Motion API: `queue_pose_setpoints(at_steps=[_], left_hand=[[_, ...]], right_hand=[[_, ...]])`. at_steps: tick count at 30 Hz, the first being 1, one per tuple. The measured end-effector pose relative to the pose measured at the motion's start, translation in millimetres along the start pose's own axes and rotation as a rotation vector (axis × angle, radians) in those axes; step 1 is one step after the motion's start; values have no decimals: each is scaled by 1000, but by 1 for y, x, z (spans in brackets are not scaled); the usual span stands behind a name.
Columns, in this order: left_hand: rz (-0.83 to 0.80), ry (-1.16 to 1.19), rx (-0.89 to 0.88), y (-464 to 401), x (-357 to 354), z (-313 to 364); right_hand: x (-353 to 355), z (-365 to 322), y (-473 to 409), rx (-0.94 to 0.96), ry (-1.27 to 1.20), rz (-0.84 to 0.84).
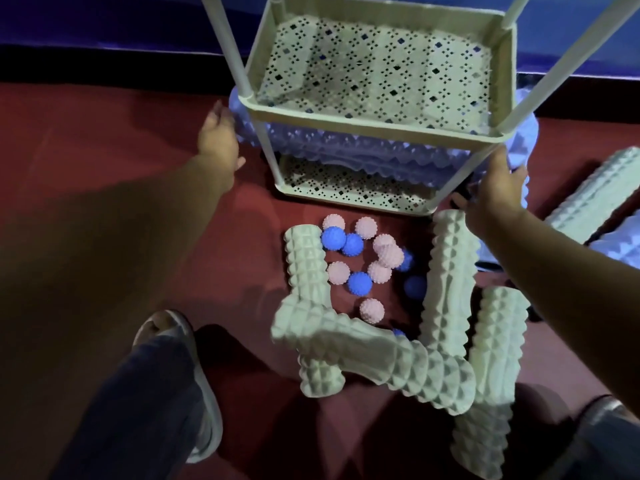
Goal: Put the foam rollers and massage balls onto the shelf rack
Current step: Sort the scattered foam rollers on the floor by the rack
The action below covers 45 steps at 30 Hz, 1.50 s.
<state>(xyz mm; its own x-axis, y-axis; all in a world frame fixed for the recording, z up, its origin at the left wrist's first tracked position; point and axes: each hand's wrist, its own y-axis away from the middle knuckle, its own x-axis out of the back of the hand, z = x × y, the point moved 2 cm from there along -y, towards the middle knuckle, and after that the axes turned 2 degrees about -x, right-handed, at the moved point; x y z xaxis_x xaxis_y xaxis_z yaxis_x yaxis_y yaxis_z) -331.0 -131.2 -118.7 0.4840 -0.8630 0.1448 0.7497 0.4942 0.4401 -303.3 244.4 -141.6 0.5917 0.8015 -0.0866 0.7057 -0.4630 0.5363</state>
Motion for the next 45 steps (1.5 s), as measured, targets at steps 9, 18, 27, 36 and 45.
queue_pose_setpoints(at_steps=[9, 18, 27, 36, 45], left_hand=[[-249, 24, 62, 2, -21, -6], [-183, 96, 117, 39, -44, -26], [-157, 120, 106, 55, -50, -28], [-4, 88, -100, 106, -26, -34], [-113, -151, -251, 210, 7, -72]], right_hand=[[8, 4, -12, -62, -33, -12], [24, -28, -19, -64, 36, -15], [43, -31, -18, -61, 18, -43], [64, -29, 27, -6, 127, -128], [103, -25, 126, 307, 582, -310]])
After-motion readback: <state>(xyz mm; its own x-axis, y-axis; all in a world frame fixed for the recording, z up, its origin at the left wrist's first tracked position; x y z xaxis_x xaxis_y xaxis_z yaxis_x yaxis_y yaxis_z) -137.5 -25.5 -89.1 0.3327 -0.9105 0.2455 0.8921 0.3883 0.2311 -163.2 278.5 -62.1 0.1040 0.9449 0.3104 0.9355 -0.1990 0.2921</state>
